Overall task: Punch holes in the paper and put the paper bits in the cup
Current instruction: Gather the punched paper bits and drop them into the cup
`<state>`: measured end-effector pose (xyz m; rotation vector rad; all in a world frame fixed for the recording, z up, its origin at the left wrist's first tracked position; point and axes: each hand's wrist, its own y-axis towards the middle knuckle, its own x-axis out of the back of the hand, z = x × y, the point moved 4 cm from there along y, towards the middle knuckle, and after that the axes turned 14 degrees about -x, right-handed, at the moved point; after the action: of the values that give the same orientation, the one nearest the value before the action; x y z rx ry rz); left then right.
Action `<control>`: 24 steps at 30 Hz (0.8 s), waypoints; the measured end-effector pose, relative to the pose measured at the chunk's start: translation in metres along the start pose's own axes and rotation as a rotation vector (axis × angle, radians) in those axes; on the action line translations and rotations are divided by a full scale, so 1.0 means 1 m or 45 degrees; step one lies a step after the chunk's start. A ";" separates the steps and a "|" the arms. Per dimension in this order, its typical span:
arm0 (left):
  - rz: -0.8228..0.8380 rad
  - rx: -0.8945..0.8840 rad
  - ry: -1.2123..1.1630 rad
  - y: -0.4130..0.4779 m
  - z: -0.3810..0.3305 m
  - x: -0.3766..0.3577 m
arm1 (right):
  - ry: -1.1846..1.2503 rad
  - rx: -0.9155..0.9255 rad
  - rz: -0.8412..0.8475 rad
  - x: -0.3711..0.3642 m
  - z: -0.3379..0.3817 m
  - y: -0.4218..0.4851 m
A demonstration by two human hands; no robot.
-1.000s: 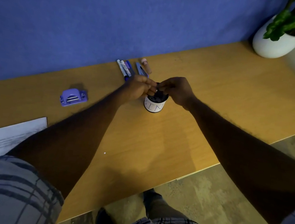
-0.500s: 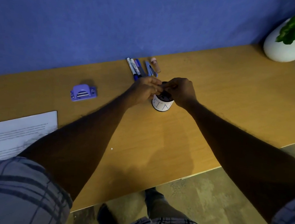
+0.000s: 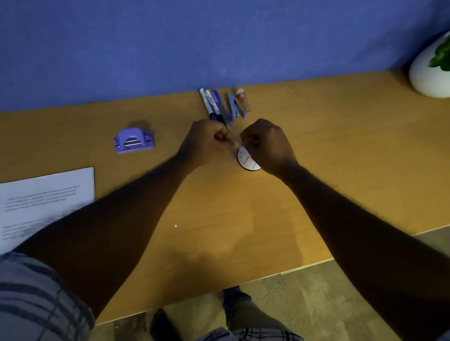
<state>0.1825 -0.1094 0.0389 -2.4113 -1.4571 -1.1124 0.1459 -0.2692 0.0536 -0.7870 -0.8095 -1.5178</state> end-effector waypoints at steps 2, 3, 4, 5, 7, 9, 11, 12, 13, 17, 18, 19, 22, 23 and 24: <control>0.053 -0.024 0.063 -0.021 0.009 0.003 | 0.029 0.049 0.137 -0.014 0.008 -0.015; 0.096 -0.027 0.091 -0.033 0.015 0.004 | 0.029 0.023 0.215 -0.023 0.010 -0.023; 0.149 -0.034 0.126 -0.046 0.020 0.004 | 0.020 -0.020 0.287 -0.033 0.009 -0.032; 0.209 -0.054 0.181 -0.061 0.027 0.005 | 0.001 -0.061 0.355 -0.044 0.009 -0.040; 0.348 -0.071 0.321 -0.092 0.041 0.005 | -0.072 -0.096 0.479 -0.066 0.011 -0.057; 0.423 0.001 0.403 -0.124 0.055 0.008 | -0.129 -0.084 0.583 -0.085 0.017 -0.073; 0.453 0.069 0.487 -0.152 0.064 0.010 | -0.158 -0.070 0.672 -0.100 0.024 -0.086; 0.466 0.094 0.527 -0.165 0.067 0.011 | -0.172 -0.058 0.707 -0.107 0.029 -0.091; 0.475 0.112 0.556 -0.176 0.070 0.012 | -0.182 -0.044 0.734 -0.114 0.034 -0.097; 0.524 0.183 0.670 -0.212 0.079 0.021 | -0.192 -0.014 0.779 -0.139 0.055 -0.111; 0.532 0.205 0.691 -0.219 0.081 0.023 | -0.189 -0.005 0.773 -0.145 0.059 -0.114; 0.535 0.224 0.705 -0.226 0.083 0.025 | -0.184 0.002 0.762 -0.150 0.063 -0.116; 0.537 0.252 0.716 -0.240 0.085 0.029 | -0.144 -0.013 0.704 -0.160 0.071 -0.117; 0.536 0.256 0.715 -0.243 0.085 0.030 | -0.133 -0.029 0.689 -0.162 0.072 -0.117; 0.534 0.263 0.708 -0.245 0.085 0.030 | -0.126 -0.039 0.675 -0.164 0.072 -0.118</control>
<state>0.0384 0.0807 -0.0682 -1.9175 -0.8017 -1.2994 0.0455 -0.1131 -0.0535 -1.0127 -0.5876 -1.0254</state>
